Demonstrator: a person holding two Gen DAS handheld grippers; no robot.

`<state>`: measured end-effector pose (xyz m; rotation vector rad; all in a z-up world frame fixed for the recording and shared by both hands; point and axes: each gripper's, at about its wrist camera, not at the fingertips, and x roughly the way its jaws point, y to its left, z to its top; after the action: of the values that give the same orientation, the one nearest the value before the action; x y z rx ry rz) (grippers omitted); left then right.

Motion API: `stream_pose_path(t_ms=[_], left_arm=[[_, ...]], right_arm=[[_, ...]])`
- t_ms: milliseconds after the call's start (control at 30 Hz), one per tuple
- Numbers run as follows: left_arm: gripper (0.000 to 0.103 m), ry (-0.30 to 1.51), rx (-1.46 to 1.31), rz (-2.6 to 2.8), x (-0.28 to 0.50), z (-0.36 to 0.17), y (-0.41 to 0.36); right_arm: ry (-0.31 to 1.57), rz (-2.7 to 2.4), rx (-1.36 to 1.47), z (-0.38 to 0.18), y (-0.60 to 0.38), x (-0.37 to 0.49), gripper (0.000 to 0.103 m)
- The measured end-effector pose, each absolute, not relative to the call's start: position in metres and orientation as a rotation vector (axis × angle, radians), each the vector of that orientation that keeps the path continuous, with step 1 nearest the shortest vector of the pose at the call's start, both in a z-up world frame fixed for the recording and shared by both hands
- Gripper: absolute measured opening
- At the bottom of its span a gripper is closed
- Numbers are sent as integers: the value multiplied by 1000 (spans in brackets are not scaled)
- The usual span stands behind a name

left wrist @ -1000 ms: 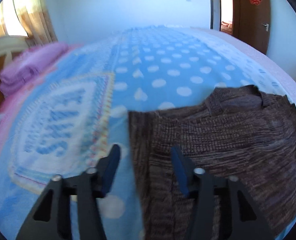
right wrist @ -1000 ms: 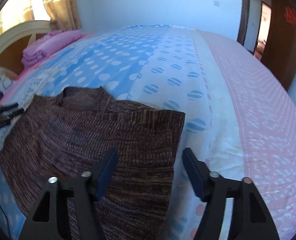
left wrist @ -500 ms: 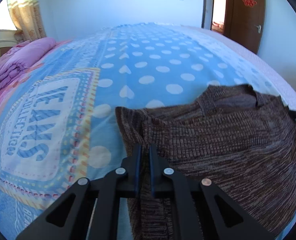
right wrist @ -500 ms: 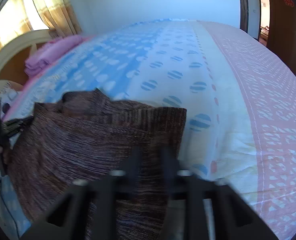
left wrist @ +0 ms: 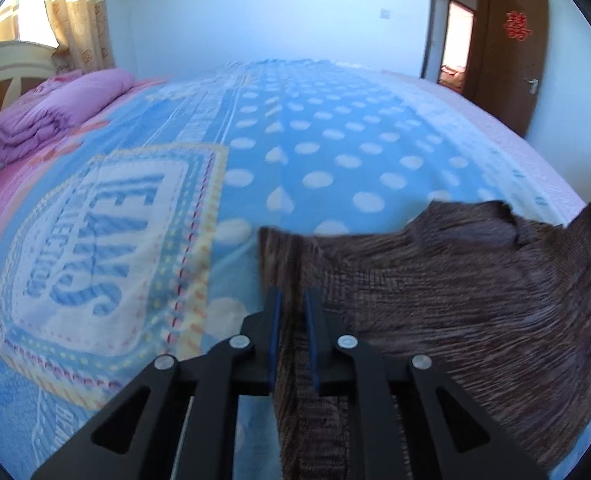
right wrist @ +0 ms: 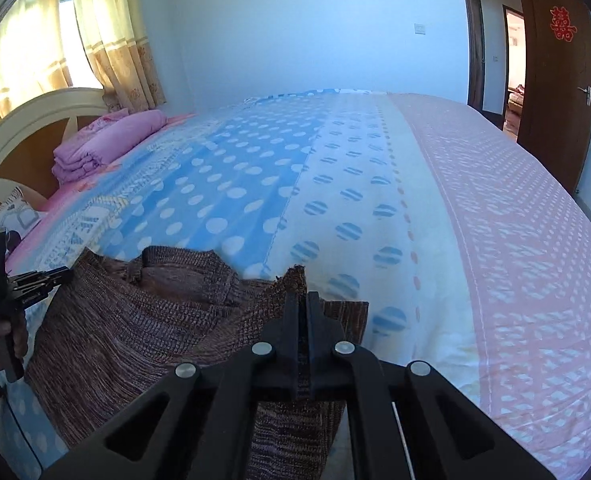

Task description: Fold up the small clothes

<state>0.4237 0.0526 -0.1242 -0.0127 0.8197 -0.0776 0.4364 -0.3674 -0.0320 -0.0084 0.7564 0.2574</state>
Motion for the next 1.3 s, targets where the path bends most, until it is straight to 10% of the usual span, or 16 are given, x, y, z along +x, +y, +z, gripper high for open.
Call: stream_pose_path(t_ms=[433,533,933,1033,1167,1233,1300], left_arm=[[37,808,17,-143,432,-123,39],[1,868,35,-182,441,-136,31],[0,742,-117,-139,436,-102,75],[5,801,-93,-175,435,-115,58],[52,806,-38,-169,433,-122,41],[50,814,-39,-182,438,-125,38],[25,853,-33,-167,444,-131,36]], right_arm=[[789,257,-16,-51,-371,431,3],[790,262,-30,-53,-367,431,3],[704,207,36,-28,-380,439,2],[722,217,16,-37,-372,439,2],[735,227,-9,-44,-368,434,2],[735,225,-4,-44,-371,434,2],[735,223,3,-45,-374,434,3]])
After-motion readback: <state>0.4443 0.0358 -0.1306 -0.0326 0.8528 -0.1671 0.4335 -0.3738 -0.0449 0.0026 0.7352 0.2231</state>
